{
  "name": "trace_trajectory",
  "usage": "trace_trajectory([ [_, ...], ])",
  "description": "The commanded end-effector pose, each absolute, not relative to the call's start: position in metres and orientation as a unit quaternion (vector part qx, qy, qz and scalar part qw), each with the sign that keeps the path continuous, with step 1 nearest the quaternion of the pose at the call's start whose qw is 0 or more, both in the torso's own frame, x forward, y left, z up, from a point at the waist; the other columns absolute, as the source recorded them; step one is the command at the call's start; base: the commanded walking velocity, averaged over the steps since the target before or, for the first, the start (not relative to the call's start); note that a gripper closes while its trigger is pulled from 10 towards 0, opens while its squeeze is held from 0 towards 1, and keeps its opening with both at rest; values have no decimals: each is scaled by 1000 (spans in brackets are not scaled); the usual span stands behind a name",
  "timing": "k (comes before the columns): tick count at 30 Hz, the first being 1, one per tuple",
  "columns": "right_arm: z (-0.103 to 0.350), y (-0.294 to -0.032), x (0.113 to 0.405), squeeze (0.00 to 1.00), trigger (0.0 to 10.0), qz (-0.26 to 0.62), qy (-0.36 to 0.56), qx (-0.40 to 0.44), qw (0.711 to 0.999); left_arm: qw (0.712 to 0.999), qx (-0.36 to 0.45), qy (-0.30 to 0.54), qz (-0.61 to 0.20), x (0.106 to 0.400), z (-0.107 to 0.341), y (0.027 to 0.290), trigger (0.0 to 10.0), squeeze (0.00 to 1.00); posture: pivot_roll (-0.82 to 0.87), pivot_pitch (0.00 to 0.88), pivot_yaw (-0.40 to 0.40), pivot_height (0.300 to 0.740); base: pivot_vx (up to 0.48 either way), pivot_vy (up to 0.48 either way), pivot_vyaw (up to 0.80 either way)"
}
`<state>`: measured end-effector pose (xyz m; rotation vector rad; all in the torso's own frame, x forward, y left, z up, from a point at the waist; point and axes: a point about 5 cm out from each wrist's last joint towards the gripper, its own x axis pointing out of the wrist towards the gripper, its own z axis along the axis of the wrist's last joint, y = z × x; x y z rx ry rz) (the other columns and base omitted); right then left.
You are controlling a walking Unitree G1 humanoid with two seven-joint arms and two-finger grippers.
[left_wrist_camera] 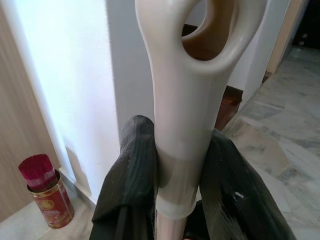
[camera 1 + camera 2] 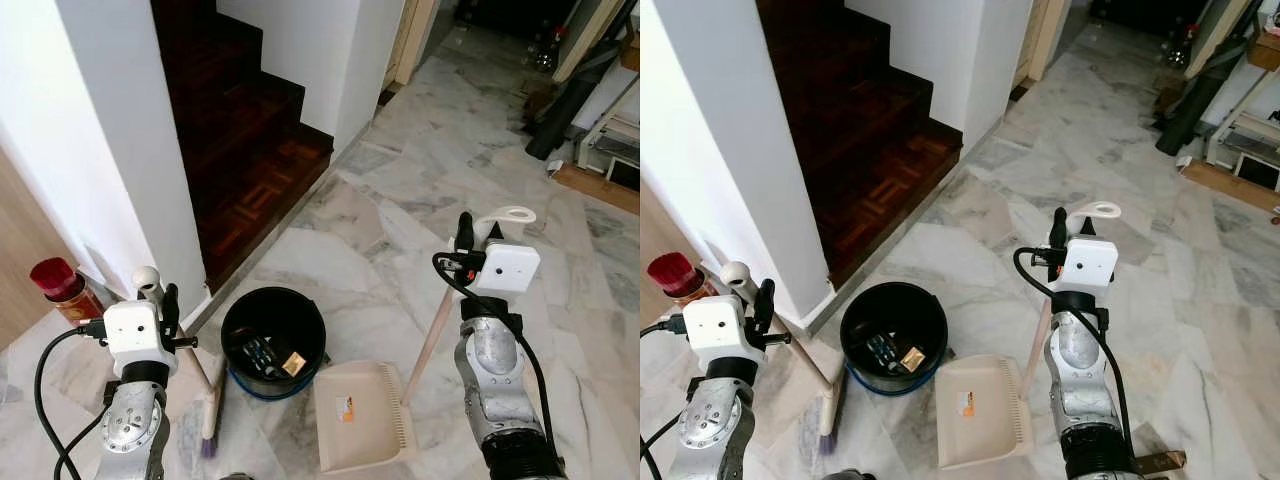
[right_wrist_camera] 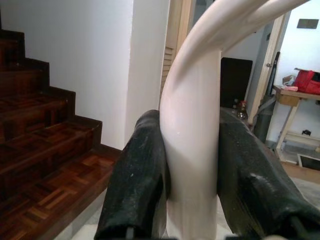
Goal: Sweep floor
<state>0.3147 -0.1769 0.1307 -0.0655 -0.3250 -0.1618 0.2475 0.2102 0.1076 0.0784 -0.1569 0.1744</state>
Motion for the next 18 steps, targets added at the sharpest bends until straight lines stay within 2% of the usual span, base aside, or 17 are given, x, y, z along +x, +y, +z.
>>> trace_trajectory([
  [1,139,-179,316,0,10000,-87,-180,-27,979,992,36,-94,79,250,116,207,10000,0,147,118,-115,740,0,349,0],
  [8,138,-180,316,0,10000,-88,-179,-28,980,992,38,-94,78,250,116,207,10000,0,149,120,-116,740,0,318,0],
  [18,138,-180,316,0,10000,-91,-177,-29,980,991,46,-96,74,251,118,206,10000,0,149,123,-116,740,0,0,0],
])
